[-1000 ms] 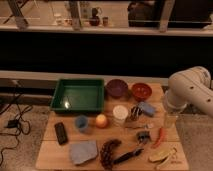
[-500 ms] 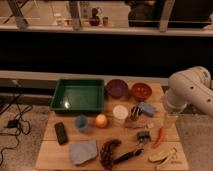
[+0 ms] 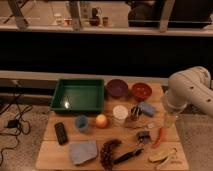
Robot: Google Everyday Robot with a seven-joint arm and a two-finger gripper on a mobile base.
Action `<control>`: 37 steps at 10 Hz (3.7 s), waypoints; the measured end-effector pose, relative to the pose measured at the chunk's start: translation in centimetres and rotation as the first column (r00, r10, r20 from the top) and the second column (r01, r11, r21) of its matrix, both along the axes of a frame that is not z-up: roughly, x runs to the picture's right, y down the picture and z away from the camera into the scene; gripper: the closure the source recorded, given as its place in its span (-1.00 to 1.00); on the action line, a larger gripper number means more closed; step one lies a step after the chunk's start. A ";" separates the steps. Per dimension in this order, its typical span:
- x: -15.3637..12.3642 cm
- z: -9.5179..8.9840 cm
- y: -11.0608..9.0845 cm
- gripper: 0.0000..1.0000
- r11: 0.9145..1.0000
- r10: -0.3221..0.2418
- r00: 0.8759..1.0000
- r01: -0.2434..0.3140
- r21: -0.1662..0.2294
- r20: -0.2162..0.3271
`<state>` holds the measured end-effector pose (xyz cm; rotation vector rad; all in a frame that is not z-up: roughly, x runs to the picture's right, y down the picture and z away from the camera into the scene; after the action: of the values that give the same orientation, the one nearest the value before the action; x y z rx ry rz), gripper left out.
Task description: Place sponge in plastic cup
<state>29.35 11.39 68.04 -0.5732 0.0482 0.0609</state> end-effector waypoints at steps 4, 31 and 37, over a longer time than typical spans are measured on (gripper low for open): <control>0.0 0.0 0.0 -0.60 1.000 0.000 1.000 0.000 0.000 0.000; 0.2 0.2 -0.3 -0.60 1.000 0.008 1.000 -0.008 0.003 0.006; -0.3 2.0 -2.0 -0.60 1.000 0.017 1.000 -0.017 0.004 0.014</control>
<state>29.00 9.44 70.04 -0.5698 0.0299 0.0740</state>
